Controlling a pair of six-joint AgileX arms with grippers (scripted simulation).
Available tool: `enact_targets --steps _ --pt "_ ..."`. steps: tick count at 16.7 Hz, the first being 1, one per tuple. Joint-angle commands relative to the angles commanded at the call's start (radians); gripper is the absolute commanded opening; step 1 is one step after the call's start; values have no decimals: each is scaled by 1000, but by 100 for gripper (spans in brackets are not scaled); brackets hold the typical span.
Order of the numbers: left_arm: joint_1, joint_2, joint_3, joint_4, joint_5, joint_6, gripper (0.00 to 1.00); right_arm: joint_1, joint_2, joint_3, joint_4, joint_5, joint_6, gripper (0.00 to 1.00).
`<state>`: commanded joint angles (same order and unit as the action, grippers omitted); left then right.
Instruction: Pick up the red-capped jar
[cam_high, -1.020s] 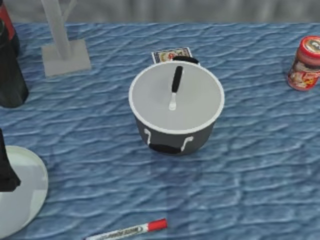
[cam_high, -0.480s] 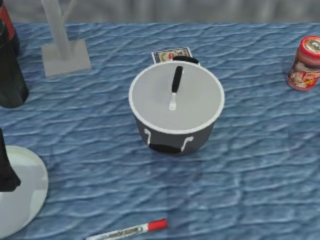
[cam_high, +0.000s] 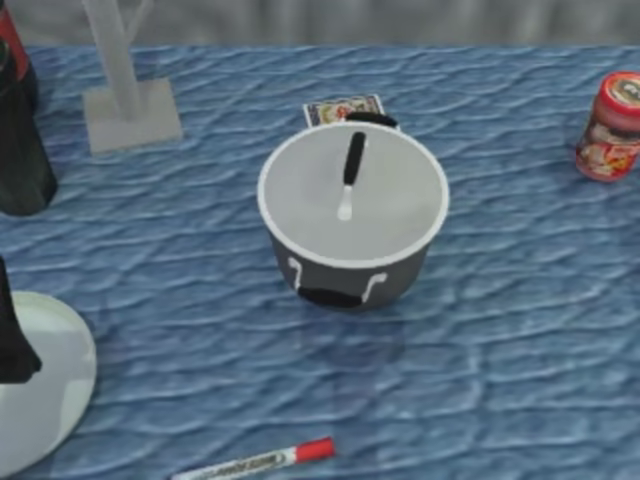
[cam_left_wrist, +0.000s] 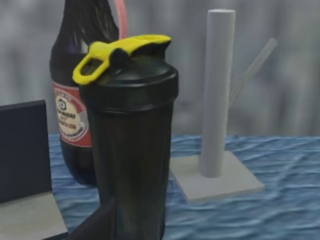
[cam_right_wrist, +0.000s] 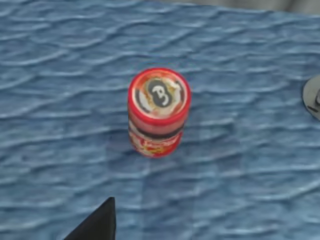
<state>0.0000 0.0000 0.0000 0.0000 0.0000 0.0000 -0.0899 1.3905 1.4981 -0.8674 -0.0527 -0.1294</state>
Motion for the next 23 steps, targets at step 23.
enact_targets --steps 23 --pt "0 0 0 0 0 0 100 59 1357 1405 -694 -27 -347 100"
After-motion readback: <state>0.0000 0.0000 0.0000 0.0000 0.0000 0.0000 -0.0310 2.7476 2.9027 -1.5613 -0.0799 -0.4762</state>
